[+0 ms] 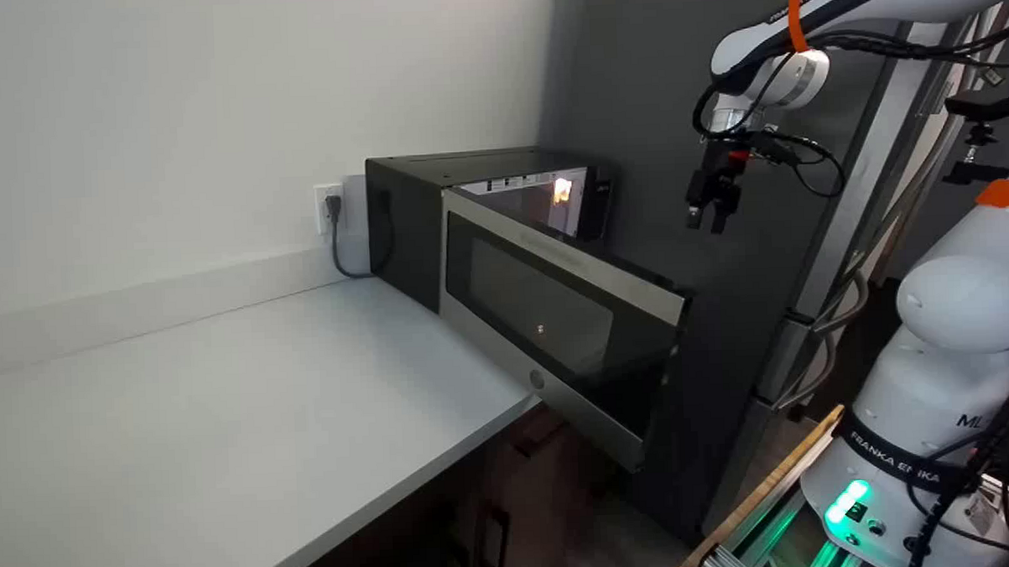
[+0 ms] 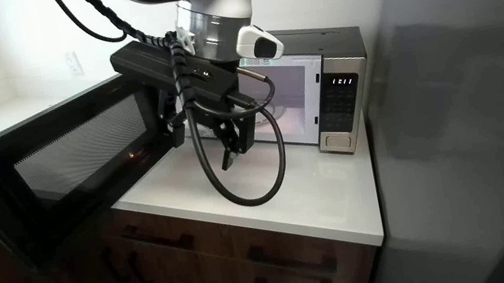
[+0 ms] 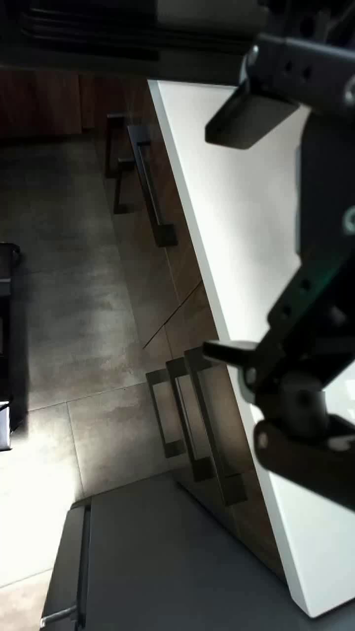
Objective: Close the microwave door
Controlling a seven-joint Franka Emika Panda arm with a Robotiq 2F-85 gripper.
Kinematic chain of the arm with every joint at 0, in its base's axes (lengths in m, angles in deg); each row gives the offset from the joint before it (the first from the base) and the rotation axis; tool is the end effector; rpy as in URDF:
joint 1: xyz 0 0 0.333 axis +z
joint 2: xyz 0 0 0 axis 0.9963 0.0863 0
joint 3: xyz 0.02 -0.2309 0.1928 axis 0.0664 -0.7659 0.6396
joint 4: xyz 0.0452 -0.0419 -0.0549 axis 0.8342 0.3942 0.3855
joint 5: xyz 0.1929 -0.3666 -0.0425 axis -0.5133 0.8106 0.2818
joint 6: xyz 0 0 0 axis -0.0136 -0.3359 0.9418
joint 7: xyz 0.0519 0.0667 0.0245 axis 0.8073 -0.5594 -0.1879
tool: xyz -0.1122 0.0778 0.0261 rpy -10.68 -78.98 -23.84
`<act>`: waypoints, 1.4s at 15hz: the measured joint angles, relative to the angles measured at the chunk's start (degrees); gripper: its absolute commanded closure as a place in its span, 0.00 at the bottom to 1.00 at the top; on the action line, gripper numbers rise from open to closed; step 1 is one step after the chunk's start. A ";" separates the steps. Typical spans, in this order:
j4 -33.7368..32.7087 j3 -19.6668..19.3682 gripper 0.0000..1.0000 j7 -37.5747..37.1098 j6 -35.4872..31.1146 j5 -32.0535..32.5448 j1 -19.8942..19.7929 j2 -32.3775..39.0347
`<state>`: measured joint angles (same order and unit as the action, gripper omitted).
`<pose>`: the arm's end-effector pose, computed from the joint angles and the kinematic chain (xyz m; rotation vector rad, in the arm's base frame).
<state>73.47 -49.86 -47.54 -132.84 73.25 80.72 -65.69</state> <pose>0.4226 -0.1776 0.3570 -2.9204 0.0200 0.1609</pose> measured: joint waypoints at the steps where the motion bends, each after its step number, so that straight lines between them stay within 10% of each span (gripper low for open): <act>1: 0.00 0.00 0.00 0.00 0.00 0.00 0.00 0.00; 10: -0.05 1.78 0.00 -0.81 0.49 -0.07 -0.69 -0.29; 20: -3.86 24.85 0.00 -31.18 4.64 0.38 4.06 -12.71; 21: -4.79 27.03 0.25 -34.57 4.64 0.39 4.74 -13.19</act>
<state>68.67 -22.83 -82.11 -128.20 73.64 85.46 -78.88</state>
